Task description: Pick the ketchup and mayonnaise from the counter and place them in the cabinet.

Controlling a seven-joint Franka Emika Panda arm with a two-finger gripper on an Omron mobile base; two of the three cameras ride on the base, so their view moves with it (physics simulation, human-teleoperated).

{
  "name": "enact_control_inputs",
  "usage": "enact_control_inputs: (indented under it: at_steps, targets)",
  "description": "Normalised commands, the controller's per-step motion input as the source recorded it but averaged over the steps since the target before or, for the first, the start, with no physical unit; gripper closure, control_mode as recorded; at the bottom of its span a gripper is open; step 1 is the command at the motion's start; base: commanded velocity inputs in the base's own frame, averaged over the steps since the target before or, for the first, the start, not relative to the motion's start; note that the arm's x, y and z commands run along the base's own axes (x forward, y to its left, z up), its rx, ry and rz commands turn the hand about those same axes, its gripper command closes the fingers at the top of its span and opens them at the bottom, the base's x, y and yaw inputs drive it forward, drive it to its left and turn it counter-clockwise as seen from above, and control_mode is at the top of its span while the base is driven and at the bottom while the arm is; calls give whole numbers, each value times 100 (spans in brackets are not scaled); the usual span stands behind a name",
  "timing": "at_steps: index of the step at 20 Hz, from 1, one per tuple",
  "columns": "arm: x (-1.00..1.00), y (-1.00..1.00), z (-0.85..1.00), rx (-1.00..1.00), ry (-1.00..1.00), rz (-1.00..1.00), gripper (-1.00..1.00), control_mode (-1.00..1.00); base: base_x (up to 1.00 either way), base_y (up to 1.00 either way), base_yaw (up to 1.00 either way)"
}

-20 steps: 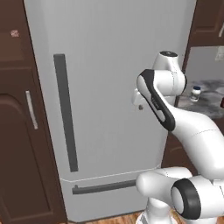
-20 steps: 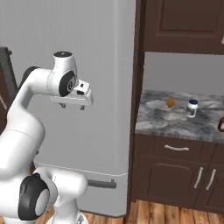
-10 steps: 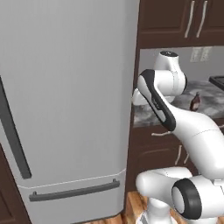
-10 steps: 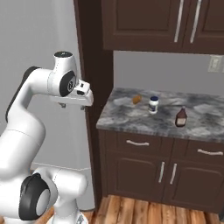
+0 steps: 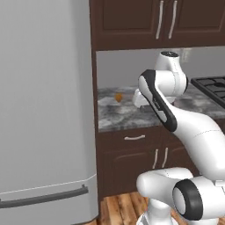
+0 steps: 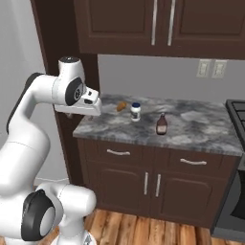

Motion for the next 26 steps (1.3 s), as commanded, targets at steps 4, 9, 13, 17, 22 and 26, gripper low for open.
enact_control_inputs:
  at_steps: [4,9,13,17,22,26]
  targets:
    - [0,0,0,0,0,0,-100,100,0,-52,0]
    - [0,0,0,0,0,0,-100,100,9,-42,0]
    - [0,0,0,0,0,0,-100,100,27,-24,0]
    - [0,0,0,0,0,0,-100,100,38,-19,0]
    - [0,0,0,0,0,0,-100,100,36,-18,0]
    - [0,0,0,0,0,0,-100,100,33,-19,0]
